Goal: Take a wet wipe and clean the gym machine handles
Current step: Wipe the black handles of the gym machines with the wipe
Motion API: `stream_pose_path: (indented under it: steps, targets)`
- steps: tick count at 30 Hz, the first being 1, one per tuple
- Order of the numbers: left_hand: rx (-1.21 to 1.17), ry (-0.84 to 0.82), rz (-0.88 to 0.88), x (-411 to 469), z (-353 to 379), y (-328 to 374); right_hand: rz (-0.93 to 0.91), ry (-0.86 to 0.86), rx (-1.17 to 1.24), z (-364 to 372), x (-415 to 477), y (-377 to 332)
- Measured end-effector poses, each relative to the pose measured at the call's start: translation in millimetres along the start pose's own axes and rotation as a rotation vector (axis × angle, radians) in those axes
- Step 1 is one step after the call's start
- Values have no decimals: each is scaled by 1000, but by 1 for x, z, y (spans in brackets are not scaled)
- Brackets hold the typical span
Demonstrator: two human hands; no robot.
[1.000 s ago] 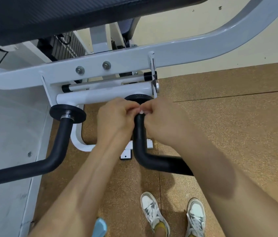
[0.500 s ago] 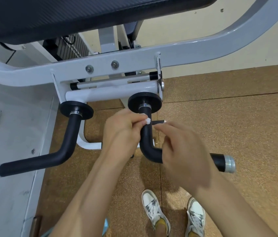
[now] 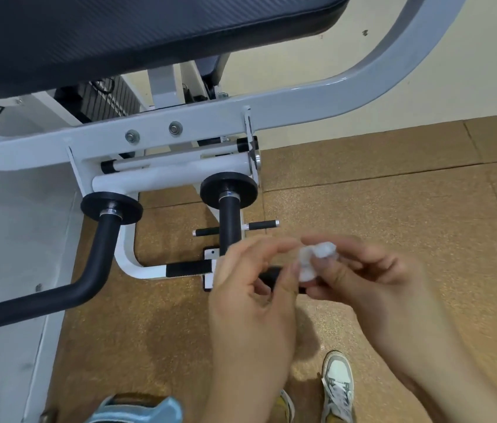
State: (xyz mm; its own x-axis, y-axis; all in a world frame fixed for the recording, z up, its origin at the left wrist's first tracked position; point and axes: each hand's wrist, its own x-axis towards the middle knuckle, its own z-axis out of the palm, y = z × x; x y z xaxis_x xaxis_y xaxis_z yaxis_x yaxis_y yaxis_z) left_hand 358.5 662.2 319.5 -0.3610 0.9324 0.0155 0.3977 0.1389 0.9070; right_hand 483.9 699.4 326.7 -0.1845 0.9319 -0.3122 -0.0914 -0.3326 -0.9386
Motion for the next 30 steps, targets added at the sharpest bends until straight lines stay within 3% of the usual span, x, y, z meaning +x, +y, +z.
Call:
stream_pose_path:
  steps: [2, 4, 8, 11, 14, 17, 24, 30]
  targets:
    - [97, -9, 35, -10, 11, -8, -138, 217, -287, -28, -4, 8]
    - [231, -84, 99, -22, 23, -10, -229, 279, -519, -50, -4, 17]
    - [428, -172, 197, -38, 41, -12, -184, 68, -713, -55, -1, 35]
    - [525, -164, 247, -39, 45, -12, 6, -124, -696, -63, 10, 29]
    - [576, -162, 275, -39, 45, -11, 73, -338, -720, -75, 30, 12]
    - [565, -139, 272, -38, 45, -13, 262, -471, -569, -73, 45, 8]
    - [542, -108, 280, -36, 42, -16, 160, -374, -468, -74, 38, 12]
    - [483, -35, 293, -31, 44, -21, 404, -404, -385, -69, 48, 6]
